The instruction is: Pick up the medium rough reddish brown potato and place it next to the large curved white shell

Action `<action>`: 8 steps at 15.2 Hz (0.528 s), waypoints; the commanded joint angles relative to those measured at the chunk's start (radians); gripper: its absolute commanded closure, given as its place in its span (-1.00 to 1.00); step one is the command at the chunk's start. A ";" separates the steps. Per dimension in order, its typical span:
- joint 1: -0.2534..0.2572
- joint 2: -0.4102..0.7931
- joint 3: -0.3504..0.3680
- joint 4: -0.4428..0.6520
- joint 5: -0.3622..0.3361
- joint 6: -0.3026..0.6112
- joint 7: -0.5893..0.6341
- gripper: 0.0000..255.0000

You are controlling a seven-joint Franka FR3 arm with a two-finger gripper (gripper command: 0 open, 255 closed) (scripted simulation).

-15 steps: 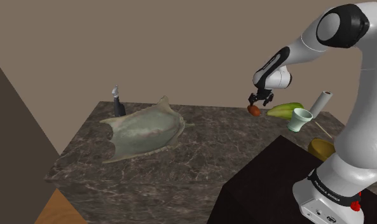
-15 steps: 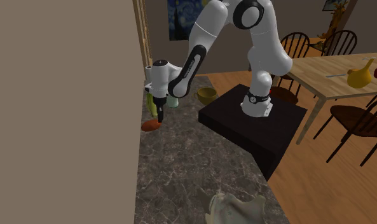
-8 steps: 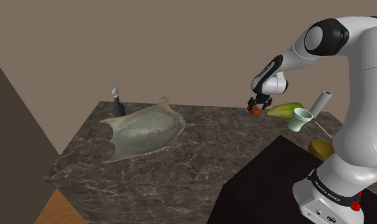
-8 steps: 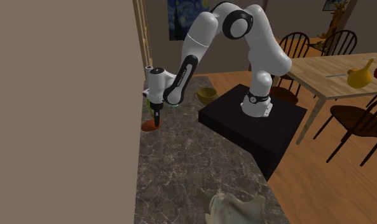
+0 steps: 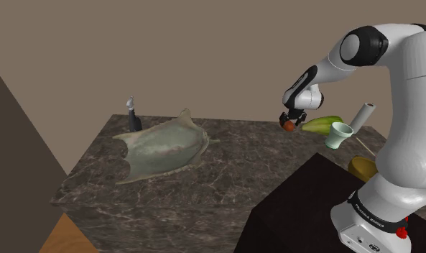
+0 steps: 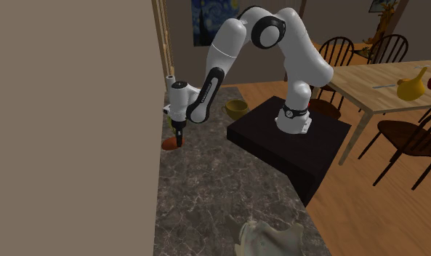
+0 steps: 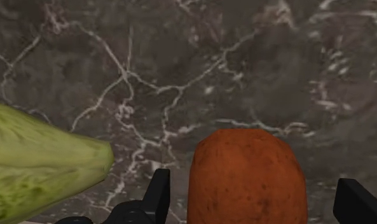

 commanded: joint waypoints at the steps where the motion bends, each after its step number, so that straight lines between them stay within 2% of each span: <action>1: 0.000 0.000 0.000 0.000 0.000 0.000 0.000 -1.00; 2: 0.000 0.000 0.000 0.000 0.000 0.000 0.000 -1.00; 3: 0.000 0.000 0.000 0.000 0.000 0.000 0.000 1.00; 8: 0.000 0.000 0.000 0.000 0.000 0.000 0.000 1.00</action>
